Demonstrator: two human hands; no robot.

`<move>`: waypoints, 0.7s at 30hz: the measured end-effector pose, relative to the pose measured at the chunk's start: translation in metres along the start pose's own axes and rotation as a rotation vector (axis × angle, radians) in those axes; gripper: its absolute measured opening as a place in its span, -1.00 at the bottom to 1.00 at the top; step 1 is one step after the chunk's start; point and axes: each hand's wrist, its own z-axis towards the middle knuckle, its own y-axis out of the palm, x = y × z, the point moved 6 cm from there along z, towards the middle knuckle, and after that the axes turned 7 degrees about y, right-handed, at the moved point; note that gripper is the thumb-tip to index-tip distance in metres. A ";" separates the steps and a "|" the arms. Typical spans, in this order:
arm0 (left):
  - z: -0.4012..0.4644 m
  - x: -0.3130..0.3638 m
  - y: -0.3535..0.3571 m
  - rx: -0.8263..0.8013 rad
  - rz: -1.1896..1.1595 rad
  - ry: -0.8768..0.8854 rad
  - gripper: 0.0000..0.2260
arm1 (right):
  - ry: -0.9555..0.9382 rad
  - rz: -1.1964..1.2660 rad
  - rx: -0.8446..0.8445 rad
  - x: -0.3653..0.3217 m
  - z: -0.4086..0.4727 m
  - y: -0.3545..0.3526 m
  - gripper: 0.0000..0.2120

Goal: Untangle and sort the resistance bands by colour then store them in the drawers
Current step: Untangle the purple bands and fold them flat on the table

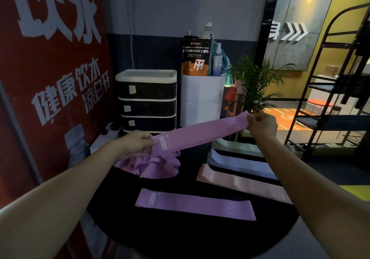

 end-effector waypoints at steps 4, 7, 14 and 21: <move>0.000 0.003 0.005 0.041 -0.212 -0.012 -0.90 | 0.036 0.005 -0.014 0.008 0.000 0.002 -0.85; 0.002 0.004 0.003 0.133 -0.252 -0.007 -0.89 | 0.052 0.022 -0.036 0.013 0.000 0.003 -0.85; 0.004 -0.009 -0.012 0.397 -0.232 0.023 -0.82 | 0.063 0.005 -0.041 0.030 -0.009 0.003 -0.86; -0.009 -0.032 -0.015 0.499 -0.163 0.042 -0.89 | 0.071 -0.006 -0.035 0.056 -0.034 -0.003 -0.79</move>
